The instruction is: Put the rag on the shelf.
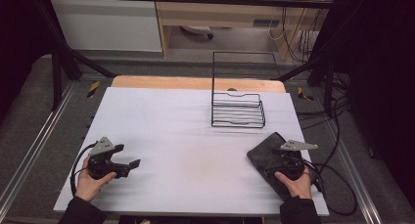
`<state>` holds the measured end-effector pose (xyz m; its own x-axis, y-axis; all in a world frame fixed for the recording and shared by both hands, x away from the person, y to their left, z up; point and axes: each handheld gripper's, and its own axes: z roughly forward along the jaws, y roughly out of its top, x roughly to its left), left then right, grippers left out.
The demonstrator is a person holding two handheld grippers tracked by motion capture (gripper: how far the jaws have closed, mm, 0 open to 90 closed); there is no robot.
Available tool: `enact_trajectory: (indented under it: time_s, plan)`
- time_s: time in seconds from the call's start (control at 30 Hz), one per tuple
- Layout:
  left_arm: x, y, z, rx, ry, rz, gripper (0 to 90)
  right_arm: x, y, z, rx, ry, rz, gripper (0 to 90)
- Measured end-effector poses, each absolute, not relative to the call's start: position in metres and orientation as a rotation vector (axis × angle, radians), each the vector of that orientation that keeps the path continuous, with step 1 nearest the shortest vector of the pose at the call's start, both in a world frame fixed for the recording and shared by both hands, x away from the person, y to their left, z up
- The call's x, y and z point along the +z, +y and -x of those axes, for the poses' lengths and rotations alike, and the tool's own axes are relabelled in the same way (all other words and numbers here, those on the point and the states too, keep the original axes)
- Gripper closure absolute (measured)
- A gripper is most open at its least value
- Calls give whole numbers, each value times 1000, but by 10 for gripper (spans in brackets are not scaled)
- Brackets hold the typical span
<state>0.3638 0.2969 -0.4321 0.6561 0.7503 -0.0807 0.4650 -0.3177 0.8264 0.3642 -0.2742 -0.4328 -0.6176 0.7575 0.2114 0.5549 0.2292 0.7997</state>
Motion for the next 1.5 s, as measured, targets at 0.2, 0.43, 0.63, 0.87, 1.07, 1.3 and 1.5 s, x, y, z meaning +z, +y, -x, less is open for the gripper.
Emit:
enact_trajectory:
  time_s: [0.2, 0.43, 0.63, 0.87, 1.07, 1.3, 1.5]
  plan:
    - [-433, 297, -364, 399, 951, -1974, 80, -431, -275, -364, 1328, 2268, -1240, 20]
    - [-434, 296, -364, 407, 945, -1988, 80, -432, -266, -364, 1283, 2286, -1229, 64]
    - [-435, 297, -364, 405, 951, -1985, 79, -436, -254, -365, 1258, 2274, -1198, 182]
    - [-435, 297, -364, 410, 959, -1987, 84, -437, -240, -372, 1199, 2326, -1159, 399]
    - [-435, 297, -364, 414, 956, -1992, 87, -439, -227, -378, 1103, 2344, -1130, 551]
    - [-435, 297, -364, 419, 956, -1995, 89, -443, -224, -382, 1018, 2328, -1122, 680]
    - [-435, 296, -364, 419, 957, -1994, 93, -444, -221, -382, 941, 2329, -1076, 761]
